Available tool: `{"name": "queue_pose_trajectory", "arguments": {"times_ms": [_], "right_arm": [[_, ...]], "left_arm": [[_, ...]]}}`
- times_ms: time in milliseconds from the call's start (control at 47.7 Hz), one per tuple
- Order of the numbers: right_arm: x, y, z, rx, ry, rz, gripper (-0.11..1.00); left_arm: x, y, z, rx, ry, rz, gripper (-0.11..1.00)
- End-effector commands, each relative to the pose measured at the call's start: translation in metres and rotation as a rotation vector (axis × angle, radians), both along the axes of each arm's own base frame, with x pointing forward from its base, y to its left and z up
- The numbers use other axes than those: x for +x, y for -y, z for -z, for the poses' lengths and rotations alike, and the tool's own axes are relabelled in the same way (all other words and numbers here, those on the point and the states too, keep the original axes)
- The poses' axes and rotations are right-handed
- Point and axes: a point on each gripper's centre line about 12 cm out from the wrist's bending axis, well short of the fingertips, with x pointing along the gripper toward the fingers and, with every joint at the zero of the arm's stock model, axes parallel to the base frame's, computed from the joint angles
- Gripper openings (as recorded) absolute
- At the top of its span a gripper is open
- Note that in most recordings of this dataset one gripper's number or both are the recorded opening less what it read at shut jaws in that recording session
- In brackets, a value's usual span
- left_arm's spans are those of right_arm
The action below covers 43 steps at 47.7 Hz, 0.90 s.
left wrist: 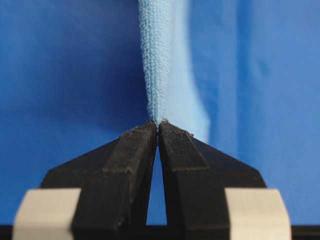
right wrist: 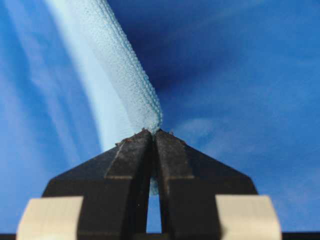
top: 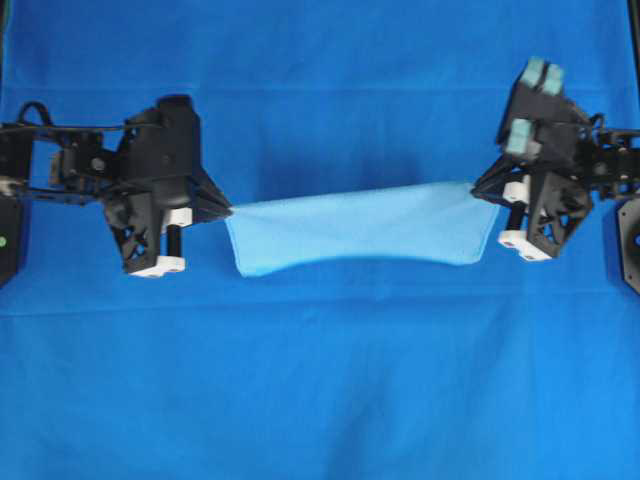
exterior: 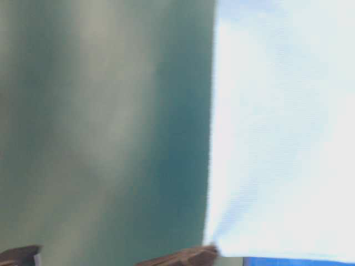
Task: Fold the light blue towel.
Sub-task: 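Lift the folded towel strip with both grippers, then rotate the held strip, right gripper moving far, left gripper near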
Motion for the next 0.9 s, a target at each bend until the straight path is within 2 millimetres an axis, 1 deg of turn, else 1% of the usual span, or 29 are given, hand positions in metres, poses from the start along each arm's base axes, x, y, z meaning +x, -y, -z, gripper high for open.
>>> {"name": "queue_pose_trajectory", "arguments": {"times_ms": [0,84,230,314,398,503,670,880], "right_arm": [[0.001,0.000,-0.019,-0.017,0.051,-0.007,0.02],[0.000,0.001,-0.022,-0.025,0.059,-0.007,0.02],[0.002,0.002,-0.020,-0.035,0.051,-0.007,0.02],[0.004,0.004,-0.018,-0.049,0.043,-0.010,0.02],[0.007,0.011,-0.018,-0.079,0.035,0.001,0.02],[0.010,0.025,-0.018,-0.117,0.027,0.032,0.02],[0.021,0.055,-0.022,-0.179,0.035,0.086,0.02],[0.041,0.095,-0.030,-0.282,0.073,0.124,0.02]], "left_arm": [[-0.001,0.001,-0.018,0.001,0.048,0.002,0.02],[-0.003,0.001,-0.019,0.000,0.052,0.001,0.02],[-0.001,0.002,-0.019,-0.003,0.055,0.005,0.02],[0.002,0.009,-0.020,-0.008,0.064,0.021,0.02],[0.007,0.020,-0.022,-0.012,0.087,0.053,0.02],[0.017,0.040,-0.026,-0.015,0.130,0.114,0.02],[0.037,0.064,-0.029,-0.010,0.156,0.182,0.02],[0.071,0.093,-0.034,0.017,0.193,0.266,0.02]]}}
